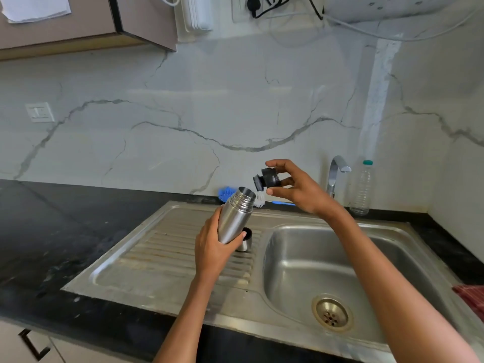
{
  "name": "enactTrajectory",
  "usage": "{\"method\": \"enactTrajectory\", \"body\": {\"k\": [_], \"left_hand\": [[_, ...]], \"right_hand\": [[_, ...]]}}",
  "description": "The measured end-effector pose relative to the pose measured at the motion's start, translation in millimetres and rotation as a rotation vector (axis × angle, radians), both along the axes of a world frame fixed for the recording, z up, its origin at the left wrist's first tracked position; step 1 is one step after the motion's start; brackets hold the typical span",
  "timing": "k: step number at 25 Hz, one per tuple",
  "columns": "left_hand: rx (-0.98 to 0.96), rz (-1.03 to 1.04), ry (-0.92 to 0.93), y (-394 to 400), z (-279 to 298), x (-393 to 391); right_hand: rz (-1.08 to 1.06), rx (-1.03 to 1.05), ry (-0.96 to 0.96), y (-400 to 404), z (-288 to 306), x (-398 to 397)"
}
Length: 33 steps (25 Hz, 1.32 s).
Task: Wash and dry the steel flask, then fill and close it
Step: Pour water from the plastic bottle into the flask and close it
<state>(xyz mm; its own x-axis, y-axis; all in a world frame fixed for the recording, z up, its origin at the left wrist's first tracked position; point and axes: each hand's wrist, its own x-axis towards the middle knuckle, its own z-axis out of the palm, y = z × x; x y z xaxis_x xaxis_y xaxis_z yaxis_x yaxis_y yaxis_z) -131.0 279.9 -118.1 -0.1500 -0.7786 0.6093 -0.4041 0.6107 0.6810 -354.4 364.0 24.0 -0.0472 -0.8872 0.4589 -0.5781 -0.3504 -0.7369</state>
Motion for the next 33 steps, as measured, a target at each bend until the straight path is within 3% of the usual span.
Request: {"method": "enactTrajectory", "body": {"k": [14, 17, 22, 23, 27, 29, 33], "left_hand": [[0.080, -0.312, -0.002, 55.0, 24.0, -80.8], [0.104, -0.386, 0.008, 65.1, 32.3, -111.7], [0.133, -0.427, -0.032, 74.3, 17.5, -151.4], [0.146, -0.433, -0.031, 75.1, 12.2, -156.2], [0.196, -0.461, -0.029, 76.9, 3.3, -159.7], [0.203, -0.458, -0.040, 75.2, 0.9, -157.9], [0.195, -0.441, -0.090, 71.1, -2.3, -155.8]], "right_hand": [[-0.034, 0.213, 0.297, 64.1, 44.4, -52.0], [-0.161, 0.236, 0.321, 77.8, 43.6, -64.9], [-0.564, 0.268, 0.453, 81.4, 21.7, -77.2], [-0.507, 0.294, 0.383, 80.6, 12.7, -81.4], [-0.118, 0.303, -0.241, 84.5, -15.6, -101.2], [-0.170, 0.228, -0.282, 80.7, -23.8, -99.9], [-0.327, 0.179, -0.133, 65.0, -35.2, -79.1]]}}
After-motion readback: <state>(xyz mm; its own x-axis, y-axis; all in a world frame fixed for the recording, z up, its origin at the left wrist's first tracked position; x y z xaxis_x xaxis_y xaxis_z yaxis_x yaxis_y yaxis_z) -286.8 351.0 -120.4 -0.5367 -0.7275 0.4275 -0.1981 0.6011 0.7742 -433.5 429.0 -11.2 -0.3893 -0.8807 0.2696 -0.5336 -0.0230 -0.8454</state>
